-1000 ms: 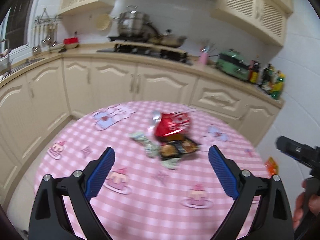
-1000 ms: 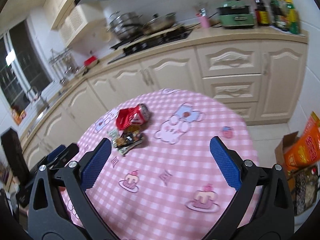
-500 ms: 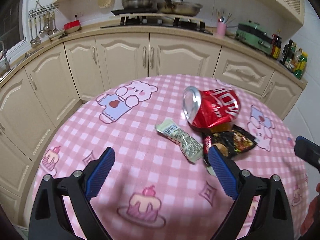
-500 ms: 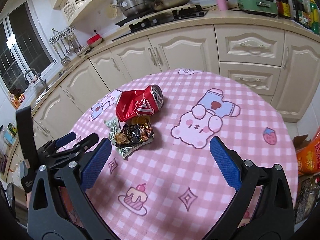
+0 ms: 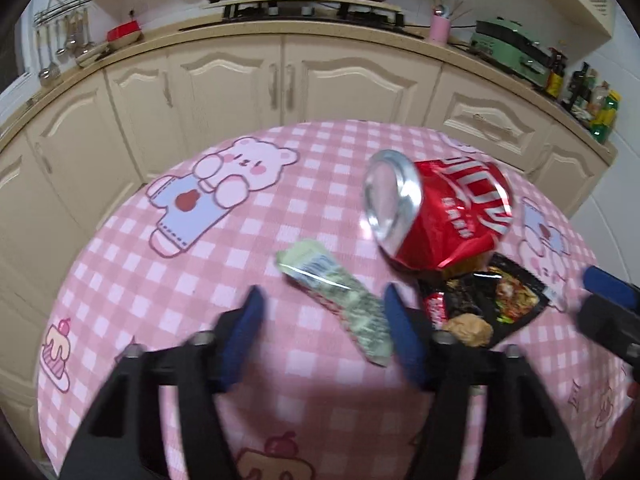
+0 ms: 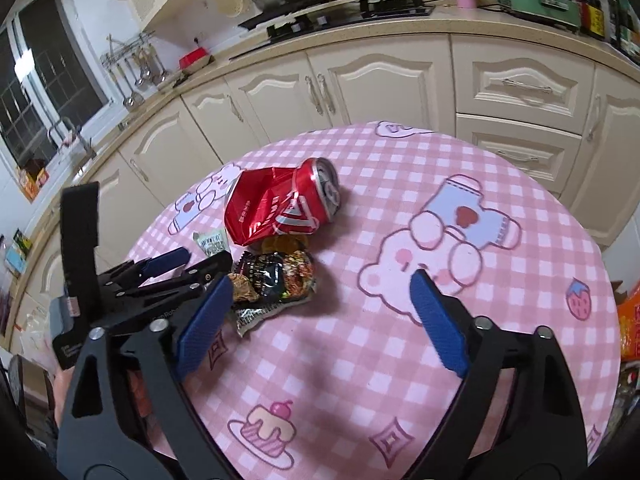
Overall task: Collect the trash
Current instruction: 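Grasp the green wrapper with left tool while right tool grasps the brown snack piece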
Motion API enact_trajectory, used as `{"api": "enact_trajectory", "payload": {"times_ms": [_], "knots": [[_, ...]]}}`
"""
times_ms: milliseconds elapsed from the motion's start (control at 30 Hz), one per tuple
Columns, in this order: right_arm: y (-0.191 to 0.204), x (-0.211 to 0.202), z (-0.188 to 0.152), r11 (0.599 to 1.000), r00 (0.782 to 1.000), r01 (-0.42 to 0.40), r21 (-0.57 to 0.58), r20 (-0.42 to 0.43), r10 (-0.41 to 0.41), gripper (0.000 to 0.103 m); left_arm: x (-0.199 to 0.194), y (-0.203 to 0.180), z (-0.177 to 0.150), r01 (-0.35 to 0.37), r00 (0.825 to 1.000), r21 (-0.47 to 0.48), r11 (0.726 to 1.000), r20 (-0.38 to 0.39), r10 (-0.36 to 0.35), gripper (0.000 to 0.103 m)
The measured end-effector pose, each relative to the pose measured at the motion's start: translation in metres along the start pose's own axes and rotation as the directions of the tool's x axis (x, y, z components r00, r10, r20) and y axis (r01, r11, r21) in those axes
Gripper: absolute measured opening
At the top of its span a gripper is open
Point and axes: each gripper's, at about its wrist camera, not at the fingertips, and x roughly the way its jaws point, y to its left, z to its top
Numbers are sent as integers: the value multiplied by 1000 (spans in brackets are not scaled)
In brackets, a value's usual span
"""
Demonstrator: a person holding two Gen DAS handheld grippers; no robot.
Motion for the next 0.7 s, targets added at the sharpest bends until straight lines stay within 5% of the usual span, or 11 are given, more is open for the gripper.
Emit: {"api": "enact_trajectory", "payload": {"times_ms": [133, 200, 333, 467, 700], "knots": [[10, 19, 3, 1000, 999, -3, -25, -44, 1, 74, -6, -1, -4, 39, 999, 12, 999, -2, -39, 18], [13, 28, 5, 999, 998, -2, -33, -63, 0, 69, -12, 1, -9, 41, 999, 13, 999, 0, -41, 16], [17, 49, 6, 999, 993, -10, -44, -114, 5, 36, -20, 10, -19, 68, 998, -18, 997, 8, -68, 14], [19, 46, 0, 999, 996, -8, -49, -93, 4, 24, -25, 18, -26, 105, 994, -55, 993, 27, -104, 11], [13, 28, -13, 999, 996, 31, -41, -86, -35, 21, -28, 15, -28, 140, 990, -48, 989, 38, -138, 11]]}}
